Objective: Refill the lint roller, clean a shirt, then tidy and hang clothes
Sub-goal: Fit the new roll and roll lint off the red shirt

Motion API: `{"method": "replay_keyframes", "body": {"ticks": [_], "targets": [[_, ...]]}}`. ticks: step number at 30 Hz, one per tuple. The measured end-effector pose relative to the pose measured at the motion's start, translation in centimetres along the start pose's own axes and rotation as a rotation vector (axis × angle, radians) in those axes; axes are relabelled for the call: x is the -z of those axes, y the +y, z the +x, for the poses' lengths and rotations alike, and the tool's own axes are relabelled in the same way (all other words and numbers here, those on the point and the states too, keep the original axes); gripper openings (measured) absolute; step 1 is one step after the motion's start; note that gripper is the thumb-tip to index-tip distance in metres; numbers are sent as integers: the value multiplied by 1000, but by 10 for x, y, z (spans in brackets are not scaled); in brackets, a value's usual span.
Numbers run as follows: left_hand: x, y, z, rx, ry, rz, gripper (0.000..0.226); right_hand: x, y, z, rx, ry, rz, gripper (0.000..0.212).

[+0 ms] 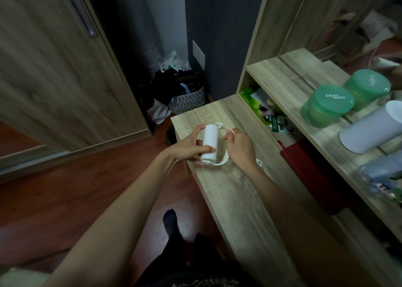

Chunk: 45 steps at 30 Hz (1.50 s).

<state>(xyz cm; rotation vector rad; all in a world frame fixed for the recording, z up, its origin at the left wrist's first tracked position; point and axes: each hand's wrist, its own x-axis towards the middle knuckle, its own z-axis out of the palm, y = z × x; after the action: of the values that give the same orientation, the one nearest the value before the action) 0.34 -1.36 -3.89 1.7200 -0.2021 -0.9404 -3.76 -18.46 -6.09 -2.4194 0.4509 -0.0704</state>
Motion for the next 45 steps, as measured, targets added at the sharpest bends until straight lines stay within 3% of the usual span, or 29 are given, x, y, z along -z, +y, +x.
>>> {"method": "replay_keyframes", "body": {"ticks": [6, 12, 19, 28, 32, 39, 42, 45], "targets": [[-3, -4, -1, -5, -19, 106, 75, -8, 2, -2, -55, -62, -17, 43], [-2, -17, 0, -54, 61, 57, 78, -3, 4, 0, 6, -103, 51, 43], [-1, -30, -1, -92, 118, -30, 51, 4, 6, -6, -10, -144, 156, 38], [8, -26, 3, -111, 122, 15, 67, 2, 3, -8, -32, -158, 244, 38], [13, -22, 4, -174, 178, 3, 56, 8, 0, -9, -31, -171, 395, 38], [34, -6, 3, -245, 366, -32, 26, 14, 3, -22, -217, -587, 821, 56], [34, 5, 6, -284, 339, 2, 21, 10, -6, -28, -264, -741, 1018, 58], [31, 13, 9, -298, 277, -8, 19, 2, -13, -32, -276, -760, 1168, 59]]}}
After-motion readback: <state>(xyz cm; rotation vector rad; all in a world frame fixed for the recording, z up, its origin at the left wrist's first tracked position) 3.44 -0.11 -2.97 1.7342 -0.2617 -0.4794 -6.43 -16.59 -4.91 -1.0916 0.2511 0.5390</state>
